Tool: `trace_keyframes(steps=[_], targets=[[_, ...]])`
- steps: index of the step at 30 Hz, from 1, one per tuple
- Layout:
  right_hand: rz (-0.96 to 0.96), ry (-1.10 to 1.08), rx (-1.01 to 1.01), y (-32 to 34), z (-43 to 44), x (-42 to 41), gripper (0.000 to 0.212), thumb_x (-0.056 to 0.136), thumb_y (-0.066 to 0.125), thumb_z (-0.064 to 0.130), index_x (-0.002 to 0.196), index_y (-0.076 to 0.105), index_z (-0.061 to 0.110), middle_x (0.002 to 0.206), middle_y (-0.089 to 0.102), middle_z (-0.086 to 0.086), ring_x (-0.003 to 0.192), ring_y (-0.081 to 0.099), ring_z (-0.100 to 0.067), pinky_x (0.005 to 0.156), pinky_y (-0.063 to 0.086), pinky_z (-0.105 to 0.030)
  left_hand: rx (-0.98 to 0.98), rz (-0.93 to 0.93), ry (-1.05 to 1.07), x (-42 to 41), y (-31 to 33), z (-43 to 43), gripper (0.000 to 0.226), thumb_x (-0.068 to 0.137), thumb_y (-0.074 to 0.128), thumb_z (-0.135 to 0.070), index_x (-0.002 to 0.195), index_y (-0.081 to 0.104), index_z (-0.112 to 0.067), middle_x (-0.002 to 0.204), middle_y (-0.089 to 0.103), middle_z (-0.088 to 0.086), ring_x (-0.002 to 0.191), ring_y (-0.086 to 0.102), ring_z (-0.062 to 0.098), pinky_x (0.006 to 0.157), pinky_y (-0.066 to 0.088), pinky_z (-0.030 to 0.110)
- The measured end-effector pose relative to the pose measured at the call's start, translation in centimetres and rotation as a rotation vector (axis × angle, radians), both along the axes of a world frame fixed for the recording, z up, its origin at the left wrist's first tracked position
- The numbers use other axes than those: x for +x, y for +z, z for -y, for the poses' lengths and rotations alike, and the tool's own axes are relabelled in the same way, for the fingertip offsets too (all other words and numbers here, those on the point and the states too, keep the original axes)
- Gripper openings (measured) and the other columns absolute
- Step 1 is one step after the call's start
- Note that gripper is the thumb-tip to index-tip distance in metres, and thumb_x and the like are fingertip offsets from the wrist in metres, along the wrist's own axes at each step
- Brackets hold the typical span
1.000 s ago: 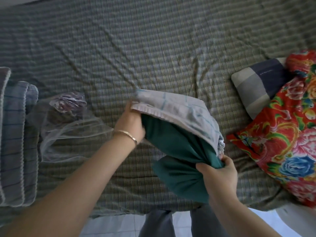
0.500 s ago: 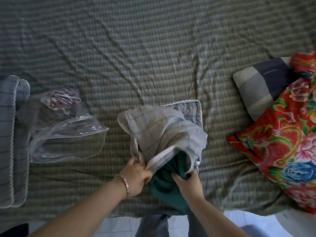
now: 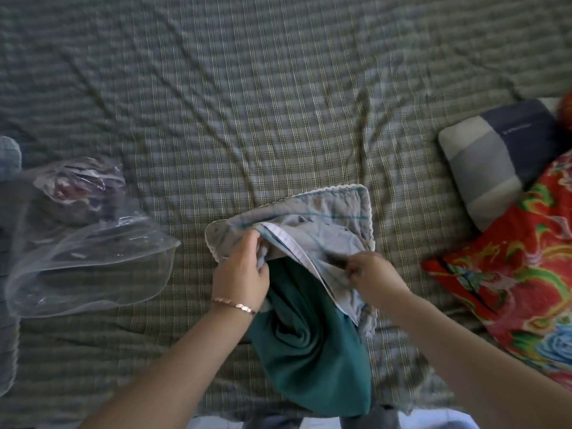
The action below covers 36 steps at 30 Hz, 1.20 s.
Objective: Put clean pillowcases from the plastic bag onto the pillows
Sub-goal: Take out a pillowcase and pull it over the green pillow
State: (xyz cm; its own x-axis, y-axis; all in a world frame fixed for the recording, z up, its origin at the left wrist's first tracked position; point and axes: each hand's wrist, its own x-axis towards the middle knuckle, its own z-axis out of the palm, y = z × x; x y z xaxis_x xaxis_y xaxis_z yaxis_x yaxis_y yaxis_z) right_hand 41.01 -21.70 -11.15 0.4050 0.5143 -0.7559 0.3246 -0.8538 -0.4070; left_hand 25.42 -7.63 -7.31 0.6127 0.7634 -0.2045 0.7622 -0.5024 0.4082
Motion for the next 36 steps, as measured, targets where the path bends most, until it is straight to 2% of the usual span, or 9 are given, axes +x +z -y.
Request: trace_keyframes(steps=[4,7,9,12,15,17,20,26,36], targets=[[-0.138,-0.296,0.12,0.1,1.2,1.4,0.03,0.072,0.031,-0.018,0.063,0.039,0.01,0.061,0.043,-0.006,0.058,0.038,-0.02,0.049,0.027,-0.028,0.05,0.29,-0.053,0.7,0.7,0.0,0.024,0.074,0.061,0.002,0.078,0.047,-0.018,0.054,0.03,-0.018,0.037,0.032,-0.002,0.04,0.017,0.003],[-0.159,-0.213,0.065,1.0,3.4,1.7,0.024,0.069,0.034,-0.016,0.068,0.048,0.003,0.067,0.057,-0.015,0.064,0.051,-0.033,0.056,0.042,-0.039,-0.392,0.387,-0.162,0.4,1.9,1.8,0.032,0.078,0.042,-0.014,0.089,0.034,-0.043,0.057,0.044,-0.008,0.038,0.046,0.012,0.035,0.036,0.024],[-0.133,0.022,-0.029,2.2,5.5,1.5,0.028,0.073,0.037,-0.009,0.077,0.056,0.012,0.075,0.065,-0.009,0.075,0.059,-0.029,0.068,0.047,-0.039,-0.456,0.153,-0.383,0.4,2.9,2.6,0.053,0.076,0.045,-0.014,0.116,0.025,-0.044,0.06,0.05,-0.005,0.042,0.046,0.012,0.038,0.036,0.023],[-0.232,0.218,-0.246,3.2,7.8,1.4,0.027,0.088,0.041,0.012,0.098,0.06,0.028,0.091,0.065,0.004,0.082,0.06,-0.013,0.072,0.047,-0.025,-0.416,-0.527,-0.593,0.0,1.9,1.7,0.061,0.084,0.053,-0.028,0.137,0.023,-0.028,0.112,0.053,-0.004,0.081,0.059,0.016,0.065,0.047,0.024],[-0.244,0.454,-0.41,2.9,7.4,0.3,0.029,0.093,0.04,0.031,0.112,0.06,0.022,0.104,0.066,0.0,0.094,0.063,-0.016,0.08,0.052,-0.025,-0.619,-0.862,-0.75,-0.3,0.8,1.8,0.026,0.08,0.056,-0.038,0.095,0.06,-0.018,0.11,0.048,0.0,0.091,0.053,0.02,0.081,0.047,0.03],[-0.182,0.56,-0.39,2.2,6.6,-0.4,0.033,0.094,0.039,0.033,0.12,0.054,0.019,0.116,0.062,-0.004,0.104,0.06,-0.022,0.085,0.048,-0.029,-0.869,-0.763,-0.521,0.7,0.9,1.6,0.024,0.08,0.057,-0.041,0.067,0.057,-0.021,0.081,0.056,-0.002,0.073,0.053,0.016,0.066,0.044,0.026],[-0.042,0.283,-0.227,0.8,6.5,-0.4,0.029,0.094,0.043,0.035,0.119,0.047,0.021,0.112,0.063,-0.005,0.099,0.06,-0.025,0.077,0.047,-0.031,-0.73,-0.397,-0.099,3.2,0.1,-0.9,0.022,0.085,0.057,-0.045,0.081,0.061,-0.023,0.086,0.064,-0.007,0.078,0.061,0.012,0.065,0.044,0.022],[0.073,-0.22,-0.065,-2.3,6.7,-1.0,0.047,0.087,0.061,0.034,0.128,0.042,0.019,0.127,0.042,-0.004,0.101,0.055,-0.024,0.071,0.043,-0.029,-0.561,-0.516,-0.035,3.8,-4.1,2.8,0.02,0.087,0.061,-0.03,0.097,0.061,-0.013,0.098,0.065,0.005,0.092,0.06,0.021,0.079,0.044,0.027],[0.133,-0.231,0.085,-2.7,9.2,1.4,0.017,0.076,0.075,0.026,0.067,0.063,0.019,0.073,0.057,0.005,0.068,0.054,-0.014,0.055,0.036,-0.023,-0.329,-0.283,0.113,2.9,-2.2,4.1,0.024,0.092,0.054,-0.032,0.096,0.064,-0.01,0.095,0.067,0.003,0.088,0.06,0.018,0.066,0.035,0.021]])
